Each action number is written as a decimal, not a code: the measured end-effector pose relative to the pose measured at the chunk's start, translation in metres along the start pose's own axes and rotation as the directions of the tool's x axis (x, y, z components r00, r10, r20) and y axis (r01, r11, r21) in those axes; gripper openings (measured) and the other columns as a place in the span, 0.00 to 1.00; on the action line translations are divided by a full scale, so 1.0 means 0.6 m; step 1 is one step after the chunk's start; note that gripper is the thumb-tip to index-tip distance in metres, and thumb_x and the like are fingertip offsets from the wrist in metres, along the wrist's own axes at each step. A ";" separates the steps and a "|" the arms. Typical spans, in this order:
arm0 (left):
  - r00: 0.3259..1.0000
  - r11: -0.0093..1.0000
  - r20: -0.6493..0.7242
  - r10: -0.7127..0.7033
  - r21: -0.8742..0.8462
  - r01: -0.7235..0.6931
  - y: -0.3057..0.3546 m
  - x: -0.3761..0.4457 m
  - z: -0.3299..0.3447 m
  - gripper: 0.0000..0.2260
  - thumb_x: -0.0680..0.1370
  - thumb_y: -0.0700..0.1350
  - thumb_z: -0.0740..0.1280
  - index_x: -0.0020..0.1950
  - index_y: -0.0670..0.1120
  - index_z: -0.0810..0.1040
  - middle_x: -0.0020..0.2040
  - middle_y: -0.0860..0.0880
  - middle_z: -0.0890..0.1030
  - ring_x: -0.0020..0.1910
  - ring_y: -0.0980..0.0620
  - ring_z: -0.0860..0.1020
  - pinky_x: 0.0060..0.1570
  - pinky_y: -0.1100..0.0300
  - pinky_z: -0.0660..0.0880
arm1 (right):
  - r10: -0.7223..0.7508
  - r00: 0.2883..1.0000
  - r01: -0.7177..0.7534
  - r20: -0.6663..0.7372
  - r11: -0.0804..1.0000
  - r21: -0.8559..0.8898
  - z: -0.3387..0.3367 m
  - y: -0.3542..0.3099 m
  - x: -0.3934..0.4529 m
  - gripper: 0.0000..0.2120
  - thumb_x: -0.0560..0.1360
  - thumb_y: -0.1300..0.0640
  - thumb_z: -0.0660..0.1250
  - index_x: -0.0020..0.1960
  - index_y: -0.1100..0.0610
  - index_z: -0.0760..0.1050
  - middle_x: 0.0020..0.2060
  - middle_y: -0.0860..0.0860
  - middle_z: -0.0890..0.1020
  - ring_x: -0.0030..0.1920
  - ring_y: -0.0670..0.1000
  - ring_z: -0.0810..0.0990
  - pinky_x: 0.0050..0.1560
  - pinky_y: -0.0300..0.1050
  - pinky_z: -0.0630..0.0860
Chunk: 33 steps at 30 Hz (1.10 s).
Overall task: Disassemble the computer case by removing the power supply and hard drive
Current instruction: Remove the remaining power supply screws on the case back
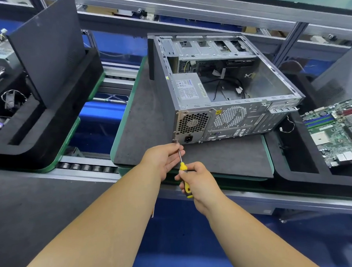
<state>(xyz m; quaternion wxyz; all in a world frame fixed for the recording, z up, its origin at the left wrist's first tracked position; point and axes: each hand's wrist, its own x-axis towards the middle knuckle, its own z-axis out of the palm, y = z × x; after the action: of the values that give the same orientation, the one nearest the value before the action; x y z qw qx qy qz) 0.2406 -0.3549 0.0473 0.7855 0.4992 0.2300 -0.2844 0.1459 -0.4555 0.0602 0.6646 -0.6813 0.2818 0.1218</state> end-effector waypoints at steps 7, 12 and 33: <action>1.000 0.999 0.005 0.025 0.028 -0.025 -0.001 -0.005 0.005 0.04 0.77 0.38 0.70 0.51 0.41 0.80 0.40 0.48 0.86 0.41 0.54 0.85 0.34 0.64 0.80 | 0.095 0.995 -0.096 0.028 0.994 0.058 -0.001 -0.002 0.003 0.07 0.81 0.56 0.64 0.58 0.56 0.75 0.41 0.51 0.85 0.36 0.47 0.78 0.39 0.44 0.76; 0.999 1.000 -0.025 0.023 0.008 -0.023 -0.001 -0.005 0.008 0.02 0.77 0.36 0.70 0.48 0.42 0.80 0.38 0.48 0.86 0.39 0.54 0.85 0.35 0.64 0.80 | 0.227 0.950 -0.289 0.215 0.900 0.326 -0.022 0.000 -0.001 0.15 0.84 0.55 0.59 0.54 0.65 0.80 0.40 0.56 0.86 0.40 0.51 0.83 0.44 0.44 0.81; 0.999 0.999 0.030 0.020 0.035 -0.021 -0.001 -0.004 0.005 0.06 0.77 0.40 0.72 0.52 0.41 0.81 0.41 0.47 0.86 0.42 0.52 0.86 0.35 0.63 0.80 | 0.284 0.956 -0.293 0.073 0.931 0.218 -0.030 -0.018 0.011 0.08 0.74 0.61 0.74 0.50 0.63 0.80 0.34 0.54 0.86 0.33 0.49 0.84 0.31 0.40 0.79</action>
<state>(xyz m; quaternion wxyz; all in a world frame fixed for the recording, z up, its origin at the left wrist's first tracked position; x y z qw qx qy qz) 0.2386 -0.3577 0.0494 0.7829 0.5110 0.2082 -0.2876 0.1533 -0.4748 0.0672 0.7182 -0.5498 0.3773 0.1987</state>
